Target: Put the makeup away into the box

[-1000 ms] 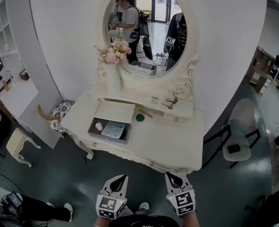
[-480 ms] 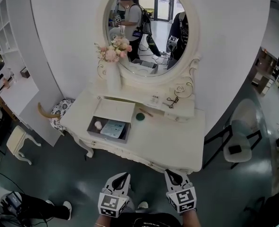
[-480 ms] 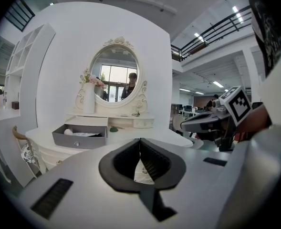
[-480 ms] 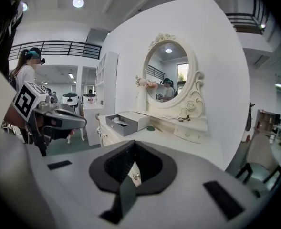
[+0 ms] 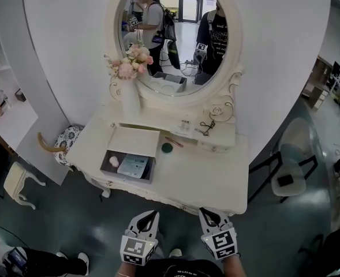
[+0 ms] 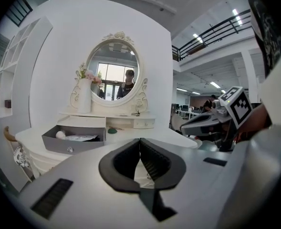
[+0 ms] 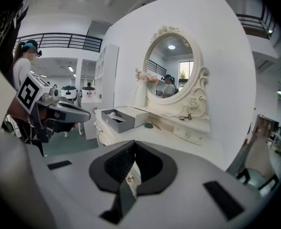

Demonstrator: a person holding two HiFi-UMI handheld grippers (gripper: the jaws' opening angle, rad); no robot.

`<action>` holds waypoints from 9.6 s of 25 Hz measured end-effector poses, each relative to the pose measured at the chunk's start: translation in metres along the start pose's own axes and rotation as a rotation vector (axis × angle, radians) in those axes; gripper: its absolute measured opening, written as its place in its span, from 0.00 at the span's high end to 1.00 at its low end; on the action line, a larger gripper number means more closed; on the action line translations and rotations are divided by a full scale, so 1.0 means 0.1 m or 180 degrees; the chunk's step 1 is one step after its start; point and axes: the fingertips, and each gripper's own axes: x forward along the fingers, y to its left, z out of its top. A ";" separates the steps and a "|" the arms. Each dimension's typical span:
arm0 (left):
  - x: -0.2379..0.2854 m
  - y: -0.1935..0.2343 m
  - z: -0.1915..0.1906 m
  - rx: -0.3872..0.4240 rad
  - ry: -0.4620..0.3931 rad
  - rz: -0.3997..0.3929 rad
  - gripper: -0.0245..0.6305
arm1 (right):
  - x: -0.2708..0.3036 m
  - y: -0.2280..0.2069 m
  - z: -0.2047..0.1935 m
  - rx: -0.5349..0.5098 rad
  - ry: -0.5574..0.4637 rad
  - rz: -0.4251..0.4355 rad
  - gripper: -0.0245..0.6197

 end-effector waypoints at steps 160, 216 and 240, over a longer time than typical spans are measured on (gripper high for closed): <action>1.78 1.91 0.59 0.0264 0.0552 -0.0016 0.94 | 2.63 -1.74 0.95 0.2009 -0.0118 -0.0331 0.95; 1.24 2.01 0.60 -0.0086 0.0259 0.0354 0.94 | 2.19 -0.68 1.76 0.1666 -0.0800 0.1012 0.95; 0.66 2.35 0.62 -0.0174 0.0115 0.0874 0.94 | 2.29 0.22 1.98 0.1415 -0.0699 0.1875 0.95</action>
